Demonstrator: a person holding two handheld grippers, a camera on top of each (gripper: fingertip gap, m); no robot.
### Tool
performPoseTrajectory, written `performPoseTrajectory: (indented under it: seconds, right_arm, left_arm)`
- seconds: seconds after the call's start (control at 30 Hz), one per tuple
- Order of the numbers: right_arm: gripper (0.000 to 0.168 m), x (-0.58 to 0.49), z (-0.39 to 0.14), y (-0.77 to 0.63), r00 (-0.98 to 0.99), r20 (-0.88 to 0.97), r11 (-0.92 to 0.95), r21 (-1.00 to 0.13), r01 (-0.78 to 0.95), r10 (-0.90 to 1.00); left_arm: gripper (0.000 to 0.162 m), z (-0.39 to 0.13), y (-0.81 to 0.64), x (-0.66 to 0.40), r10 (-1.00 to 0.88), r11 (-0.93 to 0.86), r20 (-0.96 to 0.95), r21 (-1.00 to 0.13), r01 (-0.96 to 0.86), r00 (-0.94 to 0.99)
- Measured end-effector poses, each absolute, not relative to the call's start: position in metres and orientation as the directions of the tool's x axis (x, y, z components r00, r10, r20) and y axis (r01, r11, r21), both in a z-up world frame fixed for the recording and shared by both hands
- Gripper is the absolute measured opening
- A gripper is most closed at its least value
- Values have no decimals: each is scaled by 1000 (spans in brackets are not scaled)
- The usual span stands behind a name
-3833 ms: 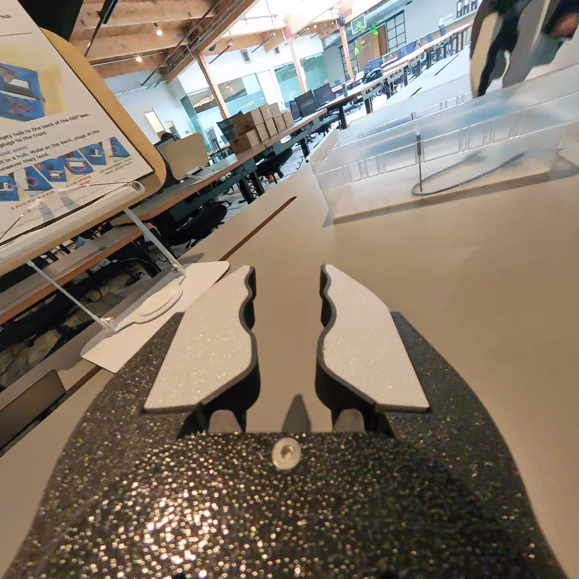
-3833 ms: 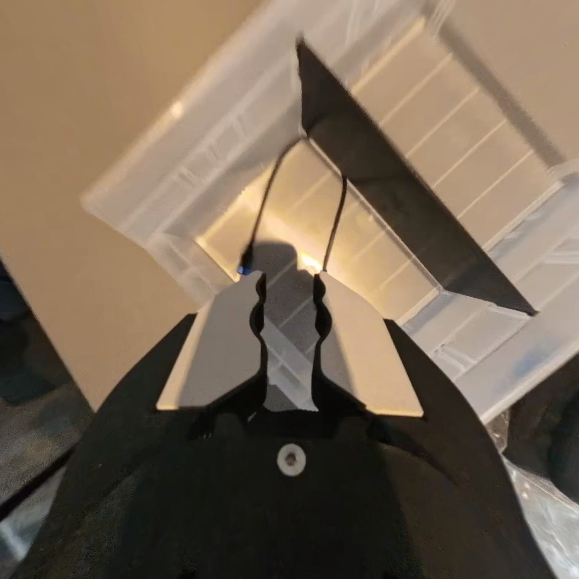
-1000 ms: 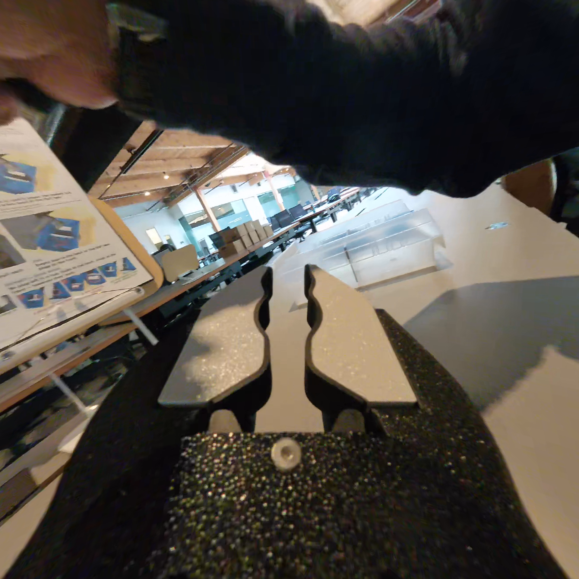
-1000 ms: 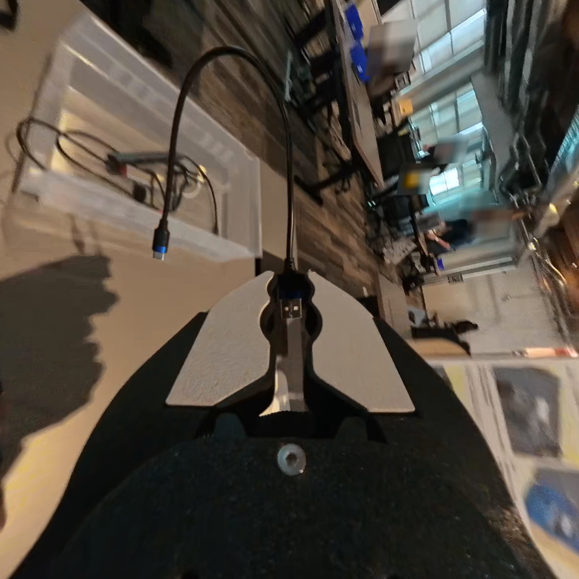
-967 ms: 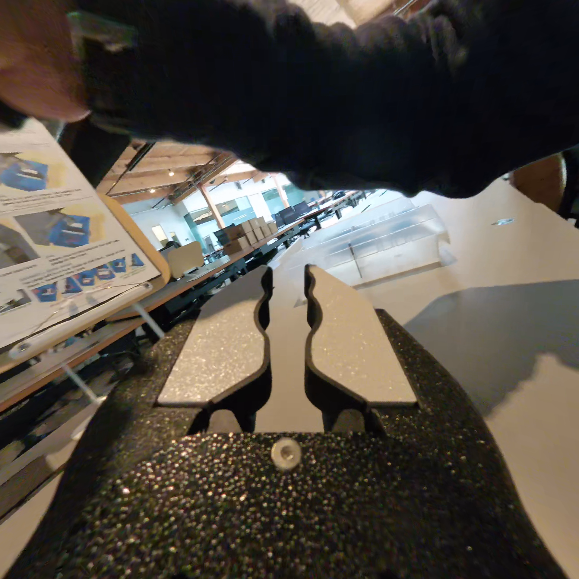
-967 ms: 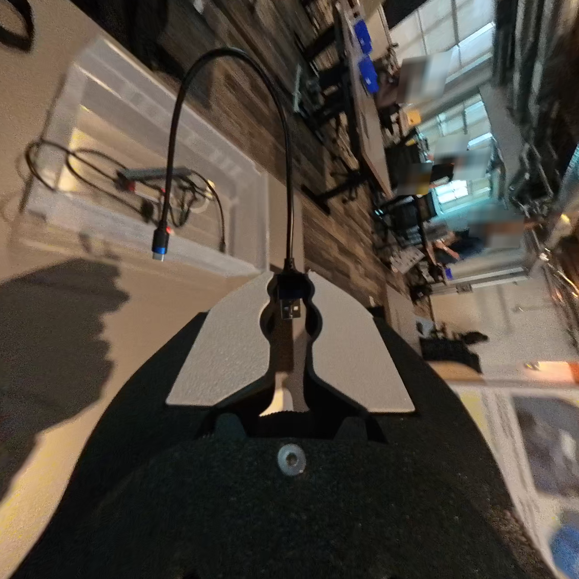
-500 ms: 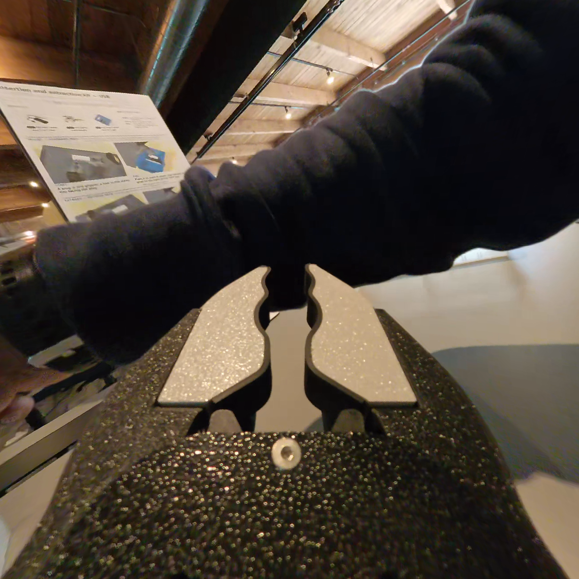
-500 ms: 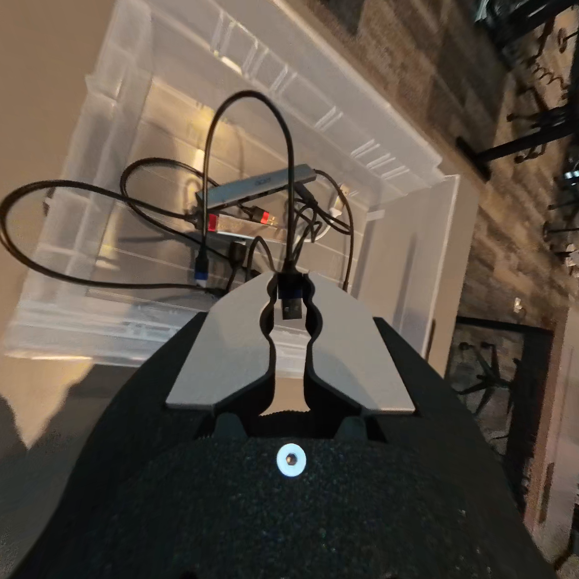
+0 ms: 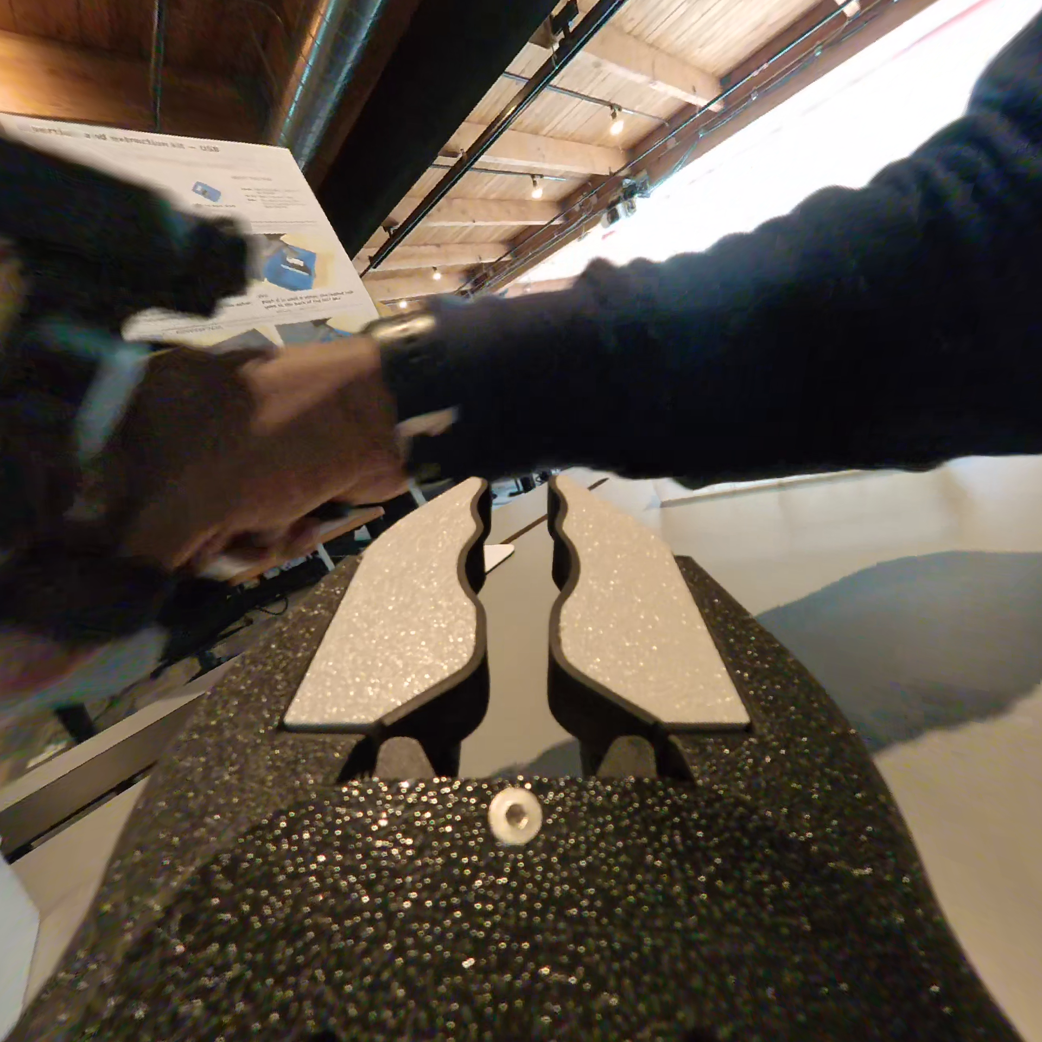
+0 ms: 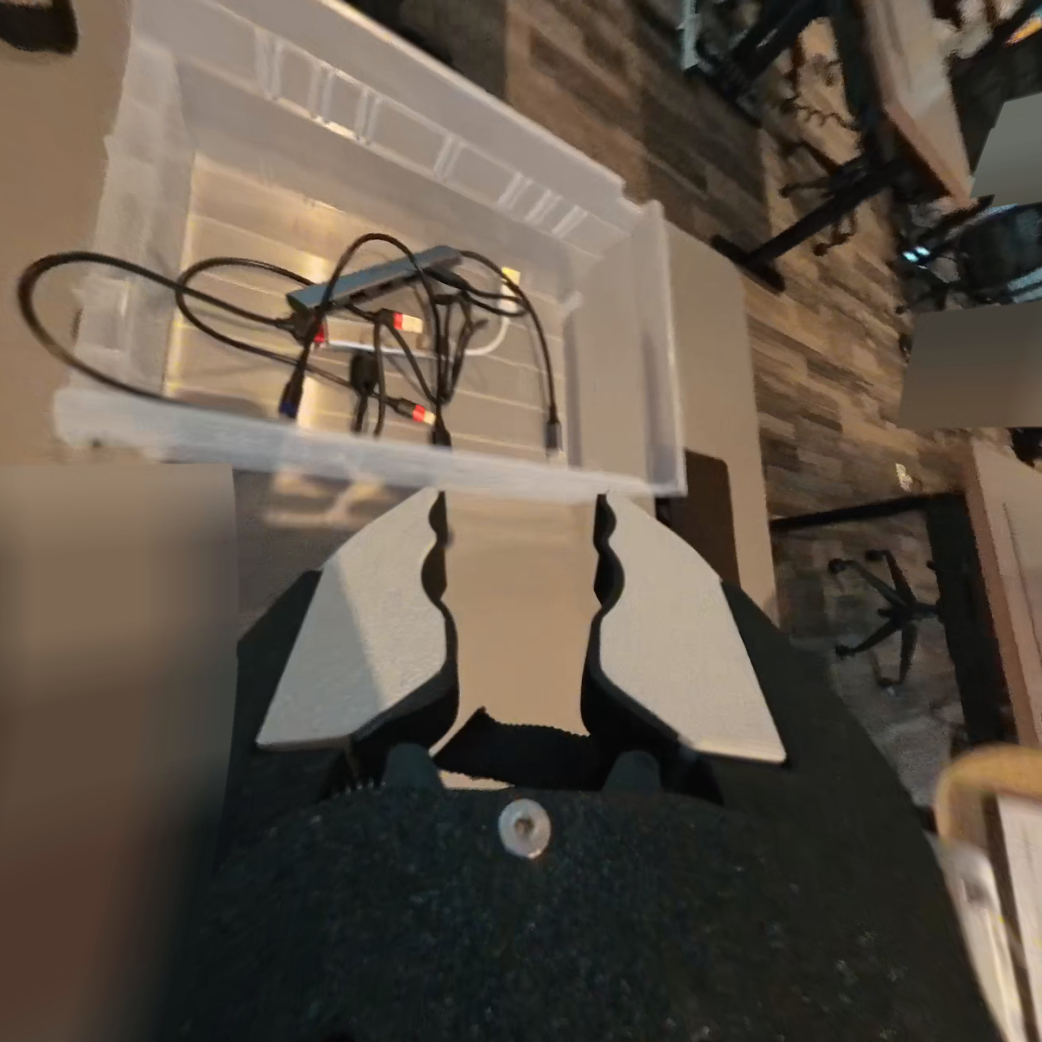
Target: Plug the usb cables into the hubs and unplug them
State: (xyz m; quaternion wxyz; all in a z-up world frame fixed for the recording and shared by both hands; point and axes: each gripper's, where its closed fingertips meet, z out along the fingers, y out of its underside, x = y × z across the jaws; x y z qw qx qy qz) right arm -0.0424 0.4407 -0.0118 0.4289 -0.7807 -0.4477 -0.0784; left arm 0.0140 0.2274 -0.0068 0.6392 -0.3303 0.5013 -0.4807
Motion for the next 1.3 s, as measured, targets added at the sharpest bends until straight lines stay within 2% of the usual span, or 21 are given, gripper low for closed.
performPoseTrajectory:
  seconds: [0.13, 0.33, 0.4, 0.47, 0.53, 0.57, 0.73, 0.87, 0.93, 1.0, 1.1, 1.13, 1.2, 1.3]
  right_arm:
    - [49, 37, 15, 362, 723, 506, -316, -668, 674, 471]
    - [45, 194, 26, 173, 847, 504, -554, -661, 505, 171]
    - [44, 246, 25, 99, 831, 548, -634, -611, 474, 93]
    - [44, 287, 17, 24, 791, 603, -717, -509, 477, 98]
    - [45, 305, -2, -47, 824, 539, -784, -429, 449, 176]
    - [47, 304, -12, -77, 865, 457, -803, -425, 418, 208]
    - [50, 282, -28, -132, 945, 248, -775, -545, 319, 214]
    - [56, 284, -58, -127, 970, 234, -795, -573, 197, 72]
    - [58, 280, -65, -114, 984, 178, -748, -655, 108, -13]
    - [55, 279, -67, -104, 988, 115, -685, -728, 14, -101]
    - [50, 289, -76, -102, 967, 122, -653, -755, -55, -222]
    - [44, 290, -80, -102, 963, 124, -651, -756, -66, -240]
    - [11, 290, -87, -98, 956, 122, -642, -762, -81, -266]
    - [5, 291, -88, -90, 939, 132, -622, -777, -100, -317]
  left_arm:
    - [19, -10, 226, 17, -953, 300, -303, -918, 259, 29]
    - [22, -29, 209, 28, -952, 304, -307, -944, 128, 0]
    - [21, -35, 197, 30, -936, 346, -350, -933, 104, -27]
    - [22, -41, 188, 33, -915, 394, -399, -915, 84, -57]
    - [22, -47, 182, 36, -899, 427, -431, -902, 61, -81]
    - [22, -50, 180, 37, -895, 432, -435, -900, 54, -94]
    - [22, -63, 180, 43, -908, 400, -399, -916, 19, -124]
    - [22, -66, 184, 45, -909, 406, -404, -914, 1, -101]
    - [21, -66, 186, 45, -905, 418, -417, -908, -3, -82]
    - [21, -67, 188, 45, -904, 424, -422, -906, -10, -70]
    - [21, -66, 190, 46, -906, 419, -418, -908, -12, -60]
    - [21, -66, 191, 47, -908, 415, -414, -910, -11, -59]
    - [21, -65, 192, 48, -913, 404, -403, -915, -6, -57]
    - [21, -63, 192, 50, -919, 389, -388, -921, 2, -63]
